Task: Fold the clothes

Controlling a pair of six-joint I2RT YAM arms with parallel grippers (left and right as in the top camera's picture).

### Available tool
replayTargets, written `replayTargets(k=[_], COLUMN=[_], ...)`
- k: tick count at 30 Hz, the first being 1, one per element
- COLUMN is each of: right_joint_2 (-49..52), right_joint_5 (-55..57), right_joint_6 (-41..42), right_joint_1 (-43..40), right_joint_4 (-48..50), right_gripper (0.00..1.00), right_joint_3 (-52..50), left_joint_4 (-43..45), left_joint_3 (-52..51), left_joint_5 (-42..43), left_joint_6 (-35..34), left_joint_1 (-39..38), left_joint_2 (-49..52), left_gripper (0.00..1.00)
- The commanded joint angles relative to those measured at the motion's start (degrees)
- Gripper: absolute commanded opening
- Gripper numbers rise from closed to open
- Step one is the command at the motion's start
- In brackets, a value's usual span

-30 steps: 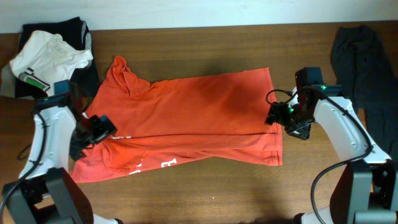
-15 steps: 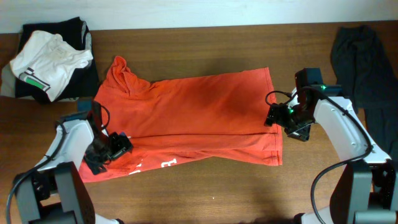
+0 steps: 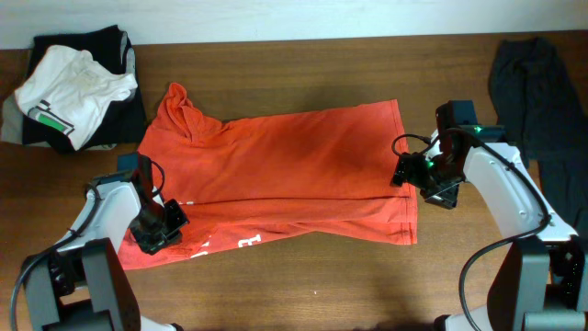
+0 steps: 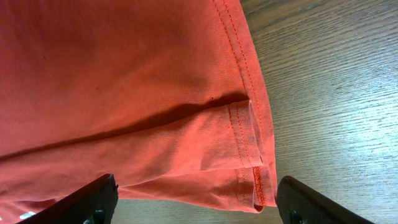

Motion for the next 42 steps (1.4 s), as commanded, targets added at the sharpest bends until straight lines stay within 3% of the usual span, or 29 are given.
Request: replayTargets(k=[1, 11, 12, 14, 16, 29, 33, 36, 39, 42], right_joint_2=[0.1, 0.1, 0.1, 0.2, 0.2, 0.2, 0.2, 0.2, 0.2, 0.2], right_joint_5=[-0.1, -0.1, -0.1, -0.1, -0.1, 0.2, 0.2, 0.3, 0.3, 0.3], right_joint_6=[-0.6, -0.6, -0.6, -0.6, -0.6, -0.6, -0.6, -0.6, -0.6, -0.6], right_joint_1=[-0.3, -0.3, -0.3, -0.3, -0.3, -0.3, -0.3, -0.3, -0.3, -0.3], right_joint_4=[0.0, 0.2, 0.2, 0.2, 0.3, 1.0, 1.1, 1.1, 1.3, 1.5], right_gripper=[0.86, 0.86, 0.86, 0.86, 0.86, 0.87, 0.87, 0.87, 0.87, 0.87], right_joint_3=[0.5, 0.5, 0.4, 0.1, 0.0, 0.0, 0.0, 0.0, 0.0, 0.0], left_joint_4=[1.9, 3.7, 2.7, -0.4, -3.1, -4.2, -3.9, -3.1, -3.0, -3.0], left_joint_3=[-0.1, 3.2, 3.2, 3.2, 3.2, 0.5, 0.4, -0.1, -0.2, -0.2], left_joint_5=[3.4, 6.3, 6.1, 3.0, -0.9, -2.4, -2.4, -2.2, -2.2, -2.1], left_joint_6=[0.5, 0.5, 0.5, 0.5, 0.5, -0.9, -0.9, -0.9, -0.9, -0.9], left_joint_1=[-0.1, -0.1, -0.1, -0.1, -0.1, -0.1, -0.1, -0.1, -0.1, -0.1], left_joint_2=[-0.1, -0.1, -0.1, -0.1, -0.1, -0.1, -0.1, 0.4, 1.2, 2.0], left_gripper=[0.01, 0.01, 0.16, 0.66, 0.8, 0.75, 0.63, 0.61, 0.45, 0.45])
